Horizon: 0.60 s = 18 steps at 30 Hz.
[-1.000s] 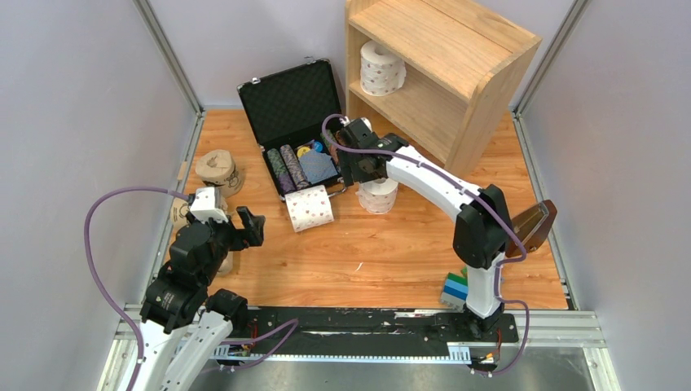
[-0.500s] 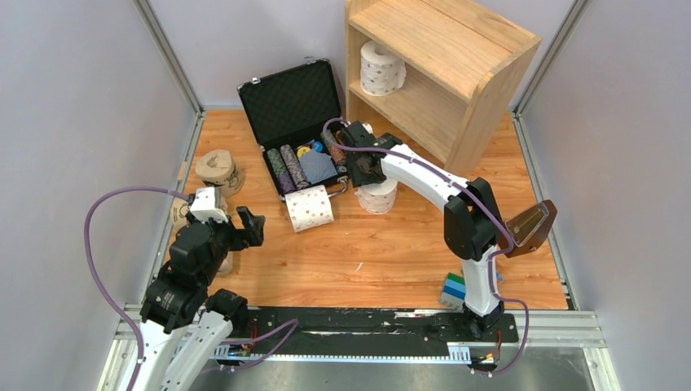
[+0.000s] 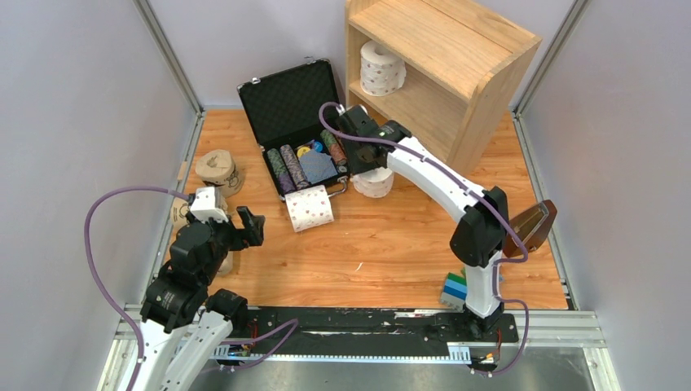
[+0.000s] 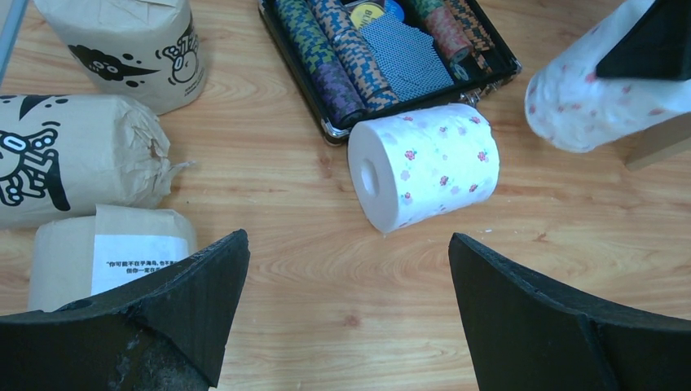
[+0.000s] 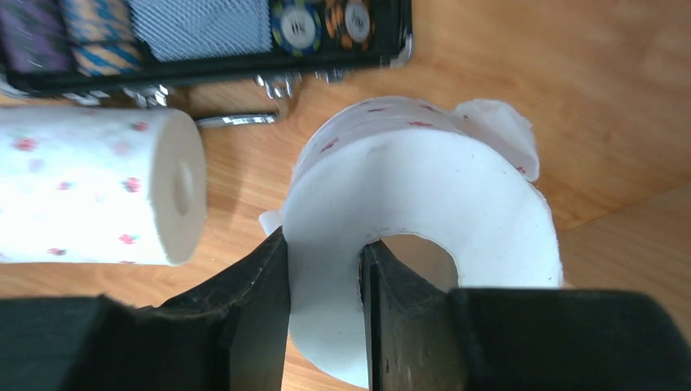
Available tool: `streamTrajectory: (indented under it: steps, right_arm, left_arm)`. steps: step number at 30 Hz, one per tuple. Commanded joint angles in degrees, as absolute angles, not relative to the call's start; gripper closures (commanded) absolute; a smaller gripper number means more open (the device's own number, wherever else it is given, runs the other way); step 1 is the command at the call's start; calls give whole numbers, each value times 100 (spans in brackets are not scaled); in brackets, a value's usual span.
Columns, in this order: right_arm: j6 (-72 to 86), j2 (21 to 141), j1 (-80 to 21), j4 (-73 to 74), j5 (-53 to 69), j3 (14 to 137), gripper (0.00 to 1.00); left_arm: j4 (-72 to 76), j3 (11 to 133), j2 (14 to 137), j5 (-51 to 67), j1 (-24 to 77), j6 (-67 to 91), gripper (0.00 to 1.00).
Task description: Place and organize the paper towels onto the shelf
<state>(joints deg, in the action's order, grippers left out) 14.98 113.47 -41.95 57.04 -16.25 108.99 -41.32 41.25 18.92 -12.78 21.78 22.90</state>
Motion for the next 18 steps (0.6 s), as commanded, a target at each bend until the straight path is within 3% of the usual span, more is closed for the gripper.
streamTrajectory:
  steps: [1,9,18]
  right_arm:
    - [934,10619,-4253,5795,-2070,12009,78]
    - [71,10720,-4247,5729,-2788,13409,75]
    - [-779,10974,-3751,4810,-3352,13629,75]
  left_arm:
    - [-3964,4094,2005,-1336,2197,2348,0]
    - [-3976,4104,2048,-1350,2197,2347,0]
    - [-3995,4106,2037,-1386,2197,2355,0]
